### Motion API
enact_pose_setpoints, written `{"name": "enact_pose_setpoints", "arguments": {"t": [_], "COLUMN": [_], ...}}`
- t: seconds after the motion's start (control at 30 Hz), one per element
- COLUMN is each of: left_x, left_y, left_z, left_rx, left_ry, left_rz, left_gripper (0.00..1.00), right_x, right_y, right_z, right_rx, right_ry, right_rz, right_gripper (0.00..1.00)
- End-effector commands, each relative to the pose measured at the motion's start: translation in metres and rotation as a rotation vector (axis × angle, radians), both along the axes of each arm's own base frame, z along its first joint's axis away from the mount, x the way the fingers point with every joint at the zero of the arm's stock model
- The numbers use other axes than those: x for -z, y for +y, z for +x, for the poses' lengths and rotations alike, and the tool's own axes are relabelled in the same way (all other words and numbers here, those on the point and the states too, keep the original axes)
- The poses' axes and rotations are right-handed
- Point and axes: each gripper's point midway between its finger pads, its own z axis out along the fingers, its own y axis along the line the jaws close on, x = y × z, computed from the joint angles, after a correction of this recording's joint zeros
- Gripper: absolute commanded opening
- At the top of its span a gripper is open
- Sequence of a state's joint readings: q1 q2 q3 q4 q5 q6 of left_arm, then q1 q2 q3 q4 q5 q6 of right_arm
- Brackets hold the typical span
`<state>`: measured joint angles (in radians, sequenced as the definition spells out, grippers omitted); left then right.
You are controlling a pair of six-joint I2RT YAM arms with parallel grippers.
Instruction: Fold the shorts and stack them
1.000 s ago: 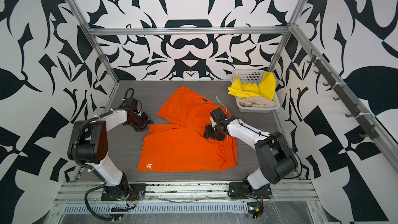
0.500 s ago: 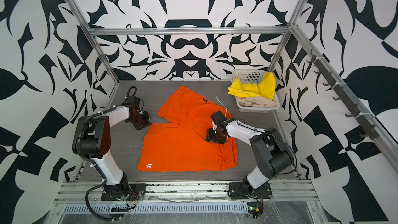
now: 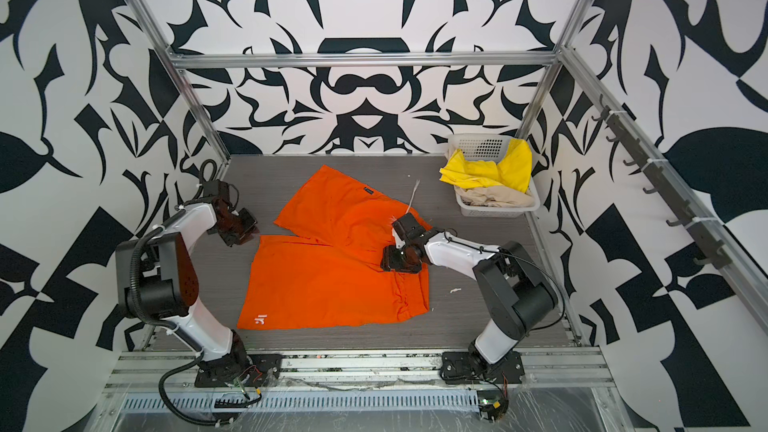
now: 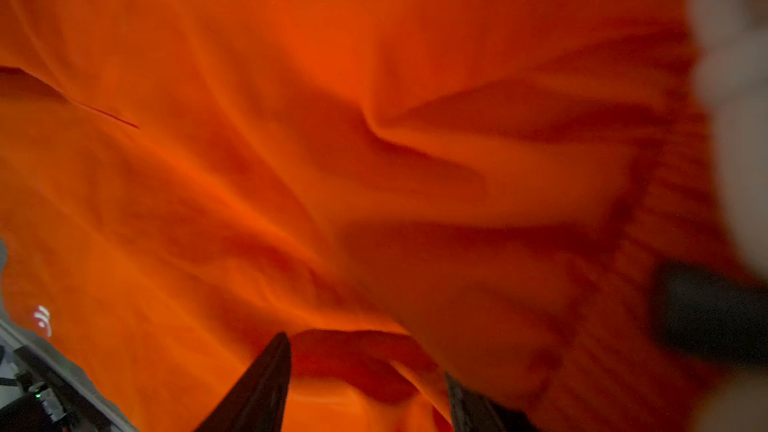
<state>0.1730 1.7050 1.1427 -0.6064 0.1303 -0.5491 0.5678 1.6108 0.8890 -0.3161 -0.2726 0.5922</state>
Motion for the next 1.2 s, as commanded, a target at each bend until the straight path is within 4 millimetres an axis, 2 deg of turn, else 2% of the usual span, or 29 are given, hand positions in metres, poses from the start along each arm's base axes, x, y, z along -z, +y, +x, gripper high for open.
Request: {"name": "enact_pose_setpoints", "arguments": {"t": [0.0,0.1,0.2,0.27,0.33,0.47,0.53,0.67,0.8,0.9,1.0,1.17], "left_x": [-0.031,-0.054,-0.069,-0.070,-0.066,-0.051,-0.050,-0.060,-0.068,-0.068,-0.063,-0.057], "left_y": [-0.002,-0.019,-0.045,-0.066,-0.088,-0.129,-0.157,-0.231,-0.318,-0.375,-0.424,-0.489], "left_z": [0.003,0.013,0.028,0.042,0.056,0.081,0.092,0.103,0.097,0.086,0.075,0.055], "left_rx": [0.016,0.051,0.121,0.174,0.229,0.317,0.369,0.532,0.702,0.821,0.904,1.015], "left_ry": [-0.056,-0.123,-0.180,-0.201,-0.201,-0.191,-0.209,-0.281,-0.345,-0.382,-0.407,-0.434], "left_rz": [0.019,0.020,0.024,0.028,0.027,0.001,-0.037,-0.110,-0.235,-0.277,-0.343,-0.431], "left_gripper": [0.36,0.37,0.37,0.37,0.37,0.36,0.36,0.36,0.34,0.34,0.34,0.34], "right_x": [-0.062,-0.083,-0.084,-0.083,-0.081,-0.072,-0.066,-0.055,-0.046,-0.047,-0.044,-0.030], "right_y": [0.006,-0.024,-0.061,-0.079,-0.087,-0.078,-0.075,-0.087,-0.090,-0.084,-0.079,-0.069], "right_z": [0.024,0.031,0.040,0.047,0.052,0.055,0.046,0.017,-0.021,-0.041,-0.053,-0.061], "right_rx": [-0.001,0.087,0.198,0.252,0.262,0.226,0.216,0.241,0.264,0.264,0.271,0.268], "right_ry": [-0.158,-0.196,-0.186,-0.187,-0.181,-0.149,-0.125,-0.086,-0.043,-0.049,-0.061,-0.040], "right_rz": [0.059,0.023,0.007,-0.003,-0.023,-0.007,-0.004,-0.024,0.033,0.126,0.214,0.291], "right_gripper": [0.64,0.65,0.65,0.66,0.66,0.66,0.66,0.66,0.65,0.63,0.61,0.54]}}
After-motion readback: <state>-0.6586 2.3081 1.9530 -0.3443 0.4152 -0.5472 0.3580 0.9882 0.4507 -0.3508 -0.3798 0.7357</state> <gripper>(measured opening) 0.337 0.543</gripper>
